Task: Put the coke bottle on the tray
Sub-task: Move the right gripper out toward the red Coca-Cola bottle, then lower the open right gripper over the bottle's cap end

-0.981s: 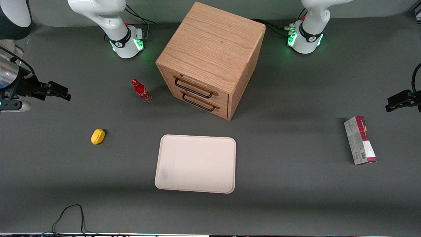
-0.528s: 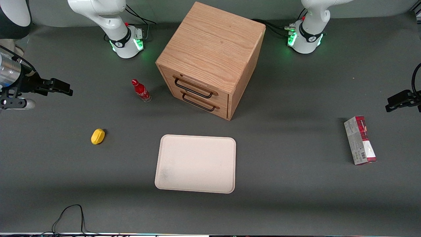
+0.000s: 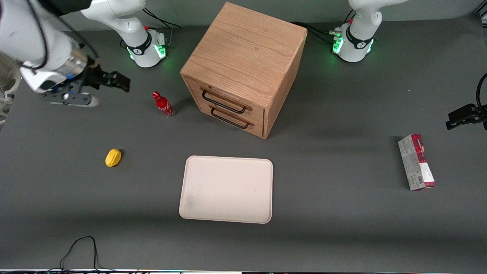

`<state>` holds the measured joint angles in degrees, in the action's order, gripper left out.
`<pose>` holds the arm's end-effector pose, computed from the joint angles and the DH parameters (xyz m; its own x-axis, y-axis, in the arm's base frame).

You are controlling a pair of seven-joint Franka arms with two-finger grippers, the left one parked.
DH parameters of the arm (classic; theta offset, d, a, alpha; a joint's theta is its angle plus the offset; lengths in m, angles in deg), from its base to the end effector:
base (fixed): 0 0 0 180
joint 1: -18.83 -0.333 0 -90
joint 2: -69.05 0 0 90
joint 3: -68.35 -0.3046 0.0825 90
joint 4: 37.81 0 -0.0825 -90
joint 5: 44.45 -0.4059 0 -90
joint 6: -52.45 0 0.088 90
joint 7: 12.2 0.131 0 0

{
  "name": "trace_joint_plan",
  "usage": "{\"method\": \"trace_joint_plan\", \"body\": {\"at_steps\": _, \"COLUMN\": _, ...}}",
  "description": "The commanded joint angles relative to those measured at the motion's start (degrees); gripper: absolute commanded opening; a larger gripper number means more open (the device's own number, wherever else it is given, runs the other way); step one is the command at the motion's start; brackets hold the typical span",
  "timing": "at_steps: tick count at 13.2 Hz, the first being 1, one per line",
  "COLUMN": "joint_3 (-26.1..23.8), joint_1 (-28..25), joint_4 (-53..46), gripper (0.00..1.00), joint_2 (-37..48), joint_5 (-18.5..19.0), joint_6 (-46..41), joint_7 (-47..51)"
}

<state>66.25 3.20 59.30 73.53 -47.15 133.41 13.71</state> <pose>0.5001 0.1676 0.5609 0.9692 -0.1421 -0.2012 -0.1350 -0.9897 0.0486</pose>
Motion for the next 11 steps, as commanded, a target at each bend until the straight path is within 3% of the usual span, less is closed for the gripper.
{"method": "trace_joint_plan", "body": {"at_steps": 1, "joint_3": 1.05, "joint_1": -0.36, "joint_4": 1.5, "gripper": 1.0, "joint_2": 2.38, "joint_5": -1.16, "joint_6": -0.72, "joint_7": 1.07}}
{"method": "trace_joint_plan", "body": {"at_steps": 6, "joint_3": 1.4, "joint_1": -0.37, "joint_4": 8.86, "gripper": 1.0, "joint_2": 7.64, "joint_5": -3.45, "joint_6": 0.33, "joint_7": -4.71}}
{"method": "trace_joint_plan", "body": {"at_steps": 9, "joint_3": 3.51, "joint_1": -0.89, "joint_4": 25.62, "gripper": 1.0, "joint_2": 18.96, "joint_5": -3.1, "joint_6": 8.31, "joint_7": -7.54}}
{"method": "trace_joint_plan", "body": {"at_steps": 11, "joint_3": 3.59, "joint_1": -2.99, "joint_4": 32.85, "gripper": 1.0, "joint_2": 21.63, "joint_5": -1.7, "joint_6": 13.31, "joint_7": -7.54}}
